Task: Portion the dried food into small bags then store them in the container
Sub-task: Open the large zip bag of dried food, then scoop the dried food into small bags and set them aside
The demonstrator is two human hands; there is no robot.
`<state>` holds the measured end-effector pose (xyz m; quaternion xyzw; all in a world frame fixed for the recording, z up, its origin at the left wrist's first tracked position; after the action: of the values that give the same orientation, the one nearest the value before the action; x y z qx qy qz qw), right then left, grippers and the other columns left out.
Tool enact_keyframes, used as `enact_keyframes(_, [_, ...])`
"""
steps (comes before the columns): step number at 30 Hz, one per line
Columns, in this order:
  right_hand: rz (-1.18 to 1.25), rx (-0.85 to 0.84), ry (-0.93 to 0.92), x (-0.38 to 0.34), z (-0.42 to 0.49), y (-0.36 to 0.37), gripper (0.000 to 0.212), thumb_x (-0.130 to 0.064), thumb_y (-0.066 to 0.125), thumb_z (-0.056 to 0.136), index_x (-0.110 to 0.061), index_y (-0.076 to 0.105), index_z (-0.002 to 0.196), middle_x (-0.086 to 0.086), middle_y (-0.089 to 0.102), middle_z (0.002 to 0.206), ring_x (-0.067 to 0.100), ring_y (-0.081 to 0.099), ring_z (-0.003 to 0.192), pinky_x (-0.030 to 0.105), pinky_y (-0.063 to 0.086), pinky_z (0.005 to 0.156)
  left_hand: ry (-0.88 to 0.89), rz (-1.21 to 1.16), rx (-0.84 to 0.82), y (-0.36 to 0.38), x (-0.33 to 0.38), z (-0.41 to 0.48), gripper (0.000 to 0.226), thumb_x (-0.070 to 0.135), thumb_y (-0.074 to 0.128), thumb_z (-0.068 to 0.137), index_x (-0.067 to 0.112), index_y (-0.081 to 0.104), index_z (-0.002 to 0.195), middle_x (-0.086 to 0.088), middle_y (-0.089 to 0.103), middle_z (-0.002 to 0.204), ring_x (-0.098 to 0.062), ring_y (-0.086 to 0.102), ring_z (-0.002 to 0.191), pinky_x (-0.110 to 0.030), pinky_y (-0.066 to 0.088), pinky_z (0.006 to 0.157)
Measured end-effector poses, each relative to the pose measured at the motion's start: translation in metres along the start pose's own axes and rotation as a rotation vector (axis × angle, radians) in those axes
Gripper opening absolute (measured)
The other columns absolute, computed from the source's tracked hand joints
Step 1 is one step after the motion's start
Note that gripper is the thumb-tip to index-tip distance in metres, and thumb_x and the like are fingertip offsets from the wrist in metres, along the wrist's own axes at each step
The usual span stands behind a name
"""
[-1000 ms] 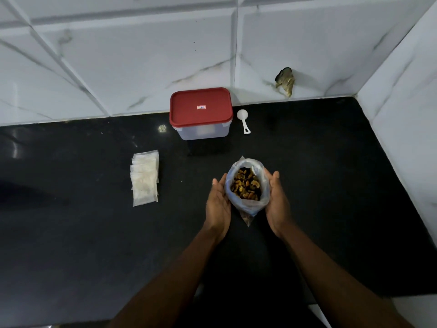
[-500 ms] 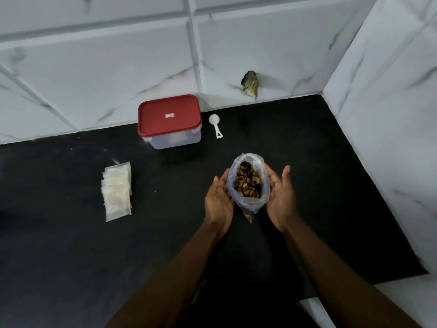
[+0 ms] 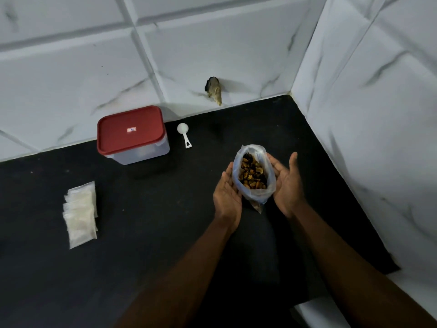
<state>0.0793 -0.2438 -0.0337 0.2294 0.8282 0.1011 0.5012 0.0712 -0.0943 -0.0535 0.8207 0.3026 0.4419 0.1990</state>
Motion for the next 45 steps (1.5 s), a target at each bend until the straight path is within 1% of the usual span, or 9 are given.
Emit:
enact_keyframes(11, [-0.216, 0.005, 0.047, -0.004, 0.020, -0.009, 0.089, -0.085, 0.028, 0.088, -0.022, 0.055, 0.145, 0.005, 0.065, 0.138, 0.024, 0.058, 0.131, 0.052, 0.043, 0.113, 0.069, 0.029, 0.128, 0.006, -0.014, 0.000, 0.045, 0.021, 0.028, 0.112, 0.007, 0.048, 0.150, -0.013, 0.059, 0.146, -0.024, 0.057, 0.135, -0.041, 0.044, 0.116])
enact_keyframes(16, [-0.336, 0.168, -0.007, -0.006, 0.021, -0.012, 0.066, -0.068, 0.027, 0.101, -0.027, 0.052, 0.146, 0.002, 0.058, 0.145, 0.018, 0.054, 0.132, 0.046, 0.040, 0.116, 0.037, 0.061, 0.120, 0.004, -0.004, -0.002, 0.047, 0.029, 0.030, 0.112, 0.009, 0.045, 0.152, -0.011, 0.059, 0.146, -0.022, 0.056, 0.136, -0.041, 0.043, 0.117])
enact_keyframes(23, [-0.360, 0.096, 0.027, -0.008, 0.010, 0.001, 0.065, -0.061, 0.019, 0.105, -0.024, 0.060, 0.138, 0.006, 0.065, 0.130, 0.021, 0.060, 0.121, 0.039, 0.051, 0.096, -0.023, 0.063, 0.048, 0.012, -0.003, -0.011, 0.048, 0.036, 0.028, 0.113, 0.010, 0.051, 0.146, -0.011, 0.062, 0.143, -0.022, 0.057, 0.134, -0.042, 0.042, 0.117])
enact_keyframes(26, [-0.367, 0.109, 0.013, -0.005, 0.010, -0.003, 0.063, -0.063, 0.024, 0.103, -0.026, 0.056, 0.142, 0.003, 0.061, 0.138, 0.019, 0.056, 0.128, 0.041, 0.047, 0.105, -0.003, 0.098, 0.043, 0.012, 0.002, -0.015, 0.050, 0.038, 0.030, 0.112, 0.011, 0.046, 0.150, -0.009, 0.061, 0.144, -0.019, 0.058, 0.133, -0.037, 0.046, 0.113])
enact_keyframes(29, [-0.492, 0.253, -0.125, -0.012, 0.005, -0.009, 0.051, -0.055, 0.040, 0.104, -0.027, 0.054, 0.145, -0.007, 0.057, 0.143, 0.011, 0.052, 0.132, 0.035, 0.041, 0.111, 0.021, 0.236, 0.057, 0.009, 0.012, -0.016, 0.041, 0.040, 0.035, 0.111, 0.020, 0.054, 0.141, 0.002, 0.065, 0.130, -0.009, 0.061, 0.119, -0.028, 0.049, 0.102])
enact_keyframes(31, [-0.648, 0.292, -0.342, -0.024, -0.009, -0.003, 0.042, -0.042, 0.051, 0.104, -0.024, 0.057, 0.141, -0.014, 0.058, 0.135, 0.004, 0.054, 0.127, 0.027, 0.044, 0.105, 0.044, 0.360, 0.066, 0.004, 0.019, -0.014, 0.033, 0.044, 0.044, 0.108, 0.027, 0.060, 0.131, 0.006, 0.066, 0.130, -0.006, 0.060, 0.121, -0.030, 0.045, 0.109])
enact_keyframes(35, [-0.938, 0.214, -0.726, -0.035, -0.028, 0.025, 0.028, -0.020, 0.063, 0.098, -0.018, 0.065, 0.126, -0.008, 0.064, 0.125, 0.001, 0.058, 0.116, 0.021, 0.049, 0.098, 0.167, 0.713, 0.039, -0.010, 0.044, -0.017, 0.053, 0.031, 0.060, 0.103, 0.024, 0.044, 0.153, 0.009, 0.050, 0.149, -0.004, 0.050, 0.134, -0.020, 0.043, 0.102])
enact_keyframes(39, [-1.009, 0.109, -0.833, -0.027, -0.034, 0.060, 0.024, -0.012, 0.066, 0.095, -0.013, 0.070, 0.118, -0.005, 0.067, 0.117, 0.005, 0.062, 0.110, 0.026, 0.050, 0.099, 0.280, 0.926, 0.047, -0.025, 0.072, -0.027, 0.053, 0.027, 0.066, 0.100, 0.023, 0.049, 0.149, 0.006, 0.052, 0.150, -0.009, 0.049, 0.136, -0.025, 0.043, 0.108])
enact_keyframes(45, [-1.042, -0.020, -0.754, 0.007, -0.038, 0.117, 0.021, -0.010, 0.069, 0.091, -0.016, 0.073, 0.111, -0.011, 0.070, 0.110, -0.001, 0.062, 0.106, 0.011, 0.045, 0.095, 0.352, 1.261, 0.056, -0.054, 0.115, -0.049, 0.044, 0.027, 0.067, 0.099, 0.019, 0.059, 0.141, 0.001, 0.058, 0.141, -0.010, 0.055, 0.128, -0.023, 0.043, 0.103])
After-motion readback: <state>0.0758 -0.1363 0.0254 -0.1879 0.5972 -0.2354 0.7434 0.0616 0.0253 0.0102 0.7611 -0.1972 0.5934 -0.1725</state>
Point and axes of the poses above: each hand's wrist, its own z-axis towards the middle knuckle, its own y-axis out of the palm, x = y × z, the point moved 6 cm from there along z, towards the middle knuckle
